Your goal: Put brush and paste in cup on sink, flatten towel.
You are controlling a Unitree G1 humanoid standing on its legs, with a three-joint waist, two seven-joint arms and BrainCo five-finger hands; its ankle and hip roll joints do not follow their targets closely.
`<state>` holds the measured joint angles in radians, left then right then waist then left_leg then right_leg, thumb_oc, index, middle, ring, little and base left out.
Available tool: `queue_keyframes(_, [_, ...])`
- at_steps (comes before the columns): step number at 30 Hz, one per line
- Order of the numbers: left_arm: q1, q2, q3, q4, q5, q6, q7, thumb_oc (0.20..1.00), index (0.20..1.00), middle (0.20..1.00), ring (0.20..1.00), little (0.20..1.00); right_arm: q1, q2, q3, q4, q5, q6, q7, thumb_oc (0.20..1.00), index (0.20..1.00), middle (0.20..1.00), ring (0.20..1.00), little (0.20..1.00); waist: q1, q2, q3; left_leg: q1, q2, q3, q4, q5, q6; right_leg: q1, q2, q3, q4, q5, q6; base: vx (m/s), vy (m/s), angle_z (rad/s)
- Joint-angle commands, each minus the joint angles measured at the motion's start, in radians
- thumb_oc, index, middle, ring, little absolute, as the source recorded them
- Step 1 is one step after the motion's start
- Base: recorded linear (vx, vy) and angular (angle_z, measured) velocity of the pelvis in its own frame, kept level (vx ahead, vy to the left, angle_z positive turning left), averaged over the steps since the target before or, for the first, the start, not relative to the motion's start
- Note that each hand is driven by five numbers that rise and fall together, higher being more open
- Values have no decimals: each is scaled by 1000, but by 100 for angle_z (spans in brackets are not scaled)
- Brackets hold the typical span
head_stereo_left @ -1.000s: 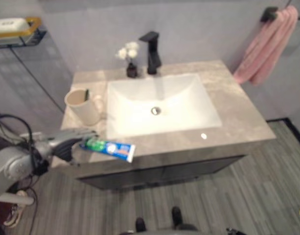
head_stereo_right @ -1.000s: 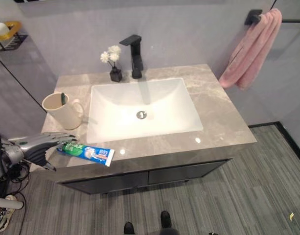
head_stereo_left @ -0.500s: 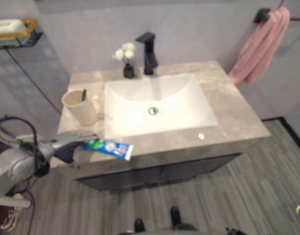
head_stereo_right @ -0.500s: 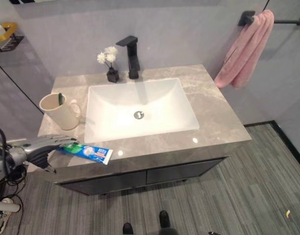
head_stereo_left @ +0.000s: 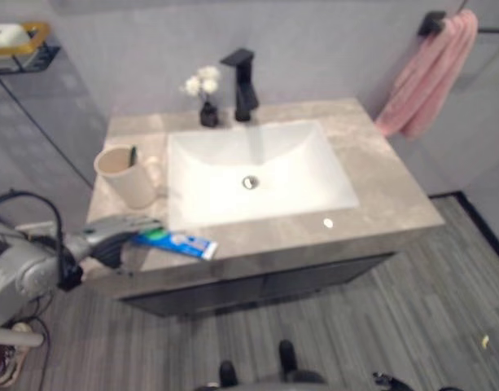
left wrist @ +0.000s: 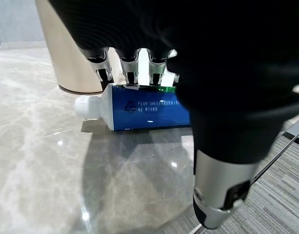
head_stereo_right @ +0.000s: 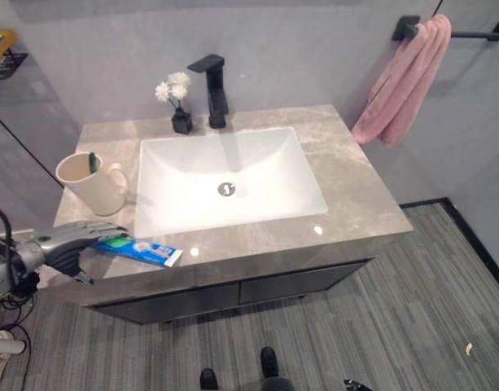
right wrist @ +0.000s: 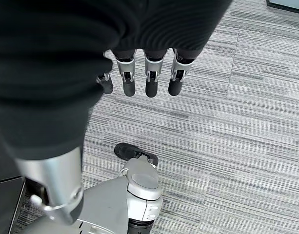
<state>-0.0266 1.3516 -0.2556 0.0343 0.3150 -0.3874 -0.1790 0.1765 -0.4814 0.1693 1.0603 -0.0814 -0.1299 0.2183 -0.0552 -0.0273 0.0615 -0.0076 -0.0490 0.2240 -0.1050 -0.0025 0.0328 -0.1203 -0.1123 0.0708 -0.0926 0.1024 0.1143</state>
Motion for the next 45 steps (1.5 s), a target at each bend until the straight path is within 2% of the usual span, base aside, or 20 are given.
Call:
queue_keyframes(1, [-36,-8,39,60,15,-5,28,1000,1000,1000,1000,1000,14,-78,10,-3,-23,-14,-1,1000,1000,1000,1000,1000,-11,10,3,-27,-9,1,18,-109,39,11,-59,-73,5,2,81,0,0,0])
queue_keyframes(17, [-55,-20,11,67,56,-1,48,1000,1000,1000,1000,1000,24,-100,12,-82,-30,-23,-5,1000,1000,1000,1000,1000,-14,0,12,-62,-8,4,18,-95,35,-26,-56,-64,5,10,77,-3,-1,-2])
queue_keyframes(18, [-54,-20,12,66,58,-1,50,730,730,730,730,730,25,-101,11,-85,-30,-23,-5,1000,1000,1000,1000,1000,-13,-1,13,-65,-7,5,18,-95,35,-29,-56,-63,5,11,76,-16,-3,-10])
queue_keyframes(19, [-54,-19,11,66,59,-2,50,589,589,589,589,589,25,-102,12,-84,-31,-24,-5,1000,1000,1000,1000,1000,-13,-3,14,-66,-6,6,18,-93,35,-31,-55,-64,5,11,76,-10,-5,-8])
queue_keyframes(20, [-54,-18,12,65,62,-1,51,564,564,564,564,564,25,-103,12,-89,-33,-24,-6,1000,1000,1000,1000,1000,-13,-4,15,-67,-6,7,18,-93,35,-33,-54,-62,5,11,76,-8,-5,-3])
queue_keyframes(21, [-53,-25,9,75,69,-2,57,354,354,354,354,354,25,-103,12,-85,-35,-26,-9,1000,1000,1000,1000,1000,-13,-5,15,-70,-6,8,18,-93,34,-36,-54,-60,5,11,76,-9,-8,-4])
queue_keyframes(22, [-52,-24,9,70,77,-2,58,200,200,200,200,200,28,-104,11,-95,-39,-27,-11,1000,1000,1000,1000,1000,-13,-7,16,-70,-5,11,18,-93,34,-37,-54,-59,5,11,76,-8,-7,-6])
queue_keyframes(45, [83,-41,22,17,171,-20,53,200,200,200,200,200,41,-104,-31,-85,-40,-35,-51,1000,1000,1000,1000,1000,-3,-6,24,-56,0,19,18,-91,29,-28,-51,-60,5,4,70,-5,-4,-2])
